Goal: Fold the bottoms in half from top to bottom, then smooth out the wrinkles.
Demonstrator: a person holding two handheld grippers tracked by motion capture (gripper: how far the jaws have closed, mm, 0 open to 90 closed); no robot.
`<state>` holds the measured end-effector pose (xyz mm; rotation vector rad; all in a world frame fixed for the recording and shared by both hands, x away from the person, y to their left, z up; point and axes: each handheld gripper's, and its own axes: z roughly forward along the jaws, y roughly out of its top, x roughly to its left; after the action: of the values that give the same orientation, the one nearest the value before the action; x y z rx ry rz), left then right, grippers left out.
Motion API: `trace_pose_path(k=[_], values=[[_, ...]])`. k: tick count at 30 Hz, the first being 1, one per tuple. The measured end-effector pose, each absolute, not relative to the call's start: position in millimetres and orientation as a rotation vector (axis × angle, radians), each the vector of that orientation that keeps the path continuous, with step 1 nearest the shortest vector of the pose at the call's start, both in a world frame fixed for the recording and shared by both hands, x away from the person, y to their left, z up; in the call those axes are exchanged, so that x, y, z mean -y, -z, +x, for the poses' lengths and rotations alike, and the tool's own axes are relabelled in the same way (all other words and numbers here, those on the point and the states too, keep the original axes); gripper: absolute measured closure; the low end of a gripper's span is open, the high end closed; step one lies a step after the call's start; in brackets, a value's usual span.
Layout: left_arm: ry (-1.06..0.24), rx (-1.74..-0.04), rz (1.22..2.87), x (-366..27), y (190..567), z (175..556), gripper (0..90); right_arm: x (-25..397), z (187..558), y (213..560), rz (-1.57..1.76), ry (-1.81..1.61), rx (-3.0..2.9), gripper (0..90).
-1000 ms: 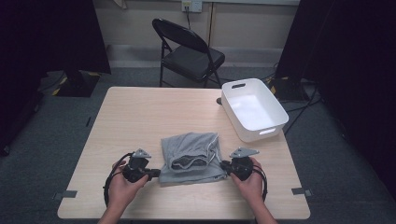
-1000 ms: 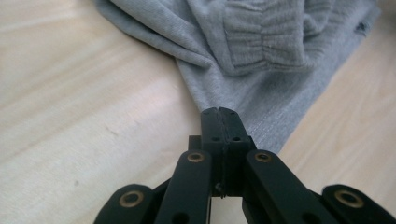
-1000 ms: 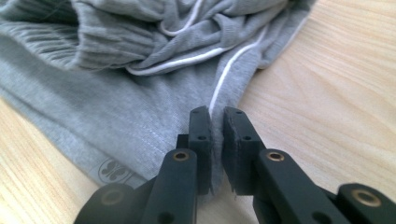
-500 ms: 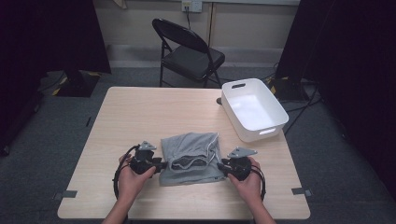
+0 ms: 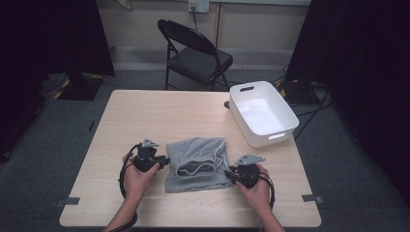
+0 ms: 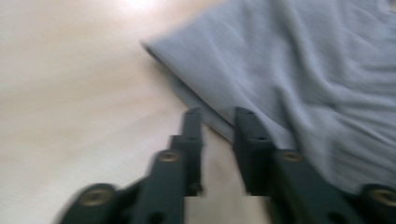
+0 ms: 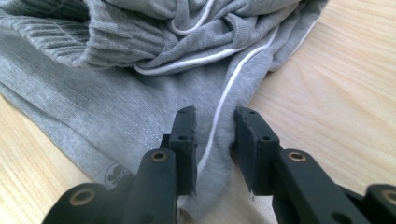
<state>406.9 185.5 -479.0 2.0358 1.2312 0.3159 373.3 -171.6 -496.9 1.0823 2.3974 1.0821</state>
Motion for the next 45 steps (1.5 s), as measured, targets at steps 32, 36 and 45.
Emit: trace_pose_path(k=[32, 36, 45], values=[[-0.388, -1.252, 2.102, -173, 484, 437, 89.1, 174, 369, 502, 1.043, -1.138, -2.384, 76.5], [-0.381, -1.233, 2.1, -174, 488, 435, 88.7, 176, 368, 502, 1.051, -1.151, -2.392, 77.9], [-0.497, -1.207, 2.061, -189, 473, 438, 66.0, 177, 367, 499, 1.091, -1.158, -2.392, 72.1]])
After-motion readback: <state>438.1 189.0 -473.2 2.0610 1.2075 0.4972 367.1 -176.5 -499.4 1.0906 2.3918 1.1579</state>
